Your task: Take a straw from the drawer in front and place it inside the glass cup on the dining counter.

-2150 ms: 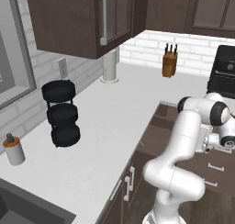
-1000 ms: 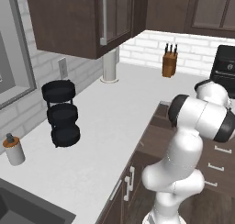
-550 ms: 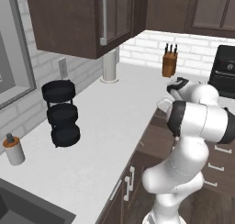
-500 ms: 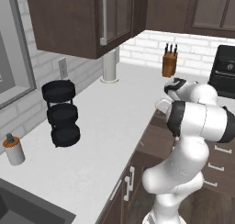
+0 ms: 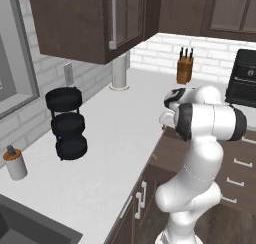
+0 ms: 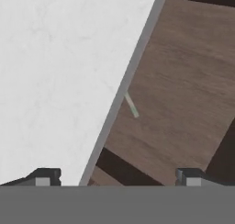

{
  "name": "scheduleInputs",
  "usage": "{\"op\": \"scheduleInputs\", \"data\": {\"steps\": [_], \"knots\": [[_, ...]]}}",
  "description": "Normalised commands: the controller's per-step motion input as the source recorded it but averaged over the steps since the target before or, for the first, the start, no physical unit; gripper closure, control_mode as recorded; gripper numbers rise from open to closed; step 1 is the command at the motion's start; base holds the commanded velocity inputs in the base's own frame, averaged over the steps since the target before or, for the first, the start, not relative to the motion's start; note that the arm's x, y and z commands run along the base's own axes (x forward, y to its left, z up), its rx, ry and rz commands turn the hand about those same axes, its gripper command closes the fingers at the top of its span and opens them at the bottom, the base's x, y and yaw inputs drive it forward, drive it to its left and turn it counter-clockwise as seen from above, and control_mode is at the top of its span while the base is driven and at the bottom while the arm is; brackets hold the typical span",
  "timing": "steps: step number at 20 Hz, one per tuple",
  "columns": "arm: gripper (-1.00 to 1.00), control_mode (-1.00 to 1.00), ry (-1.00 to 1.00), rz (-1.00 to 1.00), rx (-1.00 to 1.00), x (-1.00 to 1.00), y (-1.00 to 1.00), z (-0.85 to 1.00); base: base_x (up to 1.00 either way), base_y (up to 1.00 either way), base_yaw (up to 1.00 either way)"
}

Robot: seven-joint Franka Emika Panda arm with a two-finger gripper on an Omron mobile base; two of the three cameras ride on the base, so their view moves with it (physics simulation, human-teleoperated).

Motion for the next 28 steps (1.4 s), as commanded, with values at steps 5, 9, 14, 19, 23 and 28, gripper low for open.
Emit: {"op": "scheduleInputs", "data": {"steps": [5, 9, 14, 19, 23, 28], "knots": [[-1.00, -1.00, 0.00, 0.16, 0.00, 0.06, -0.27, -0.29, 0.00, 0.00, 0.00], [-1.00, -1.00, 0.02, 0.17, 0.00, 0.12, -0.21, -0.34, 0.00, 0.00, 0.00], [-1.00, -1.00, 0.06, 0.12, 0.00, 0.27, 0.00, -0.38, 0.00, 0.00, 0.00], [-1.00, -1.00, 0.07, 0.11, 0.00, 0.28, 0.00, -0.40, 0.00, 0.00, 0.00], [-1.00, -1.00, 0.05, 0.11, 0.00, 0.22, 0.00, -0.40, 0.00, 0.00, 0.00], [-1.00, -1.00, 0.04, 0.10, 0.00, 0.20, 0.00, -0.41, 0.00, 0.00, 0.00]]}}
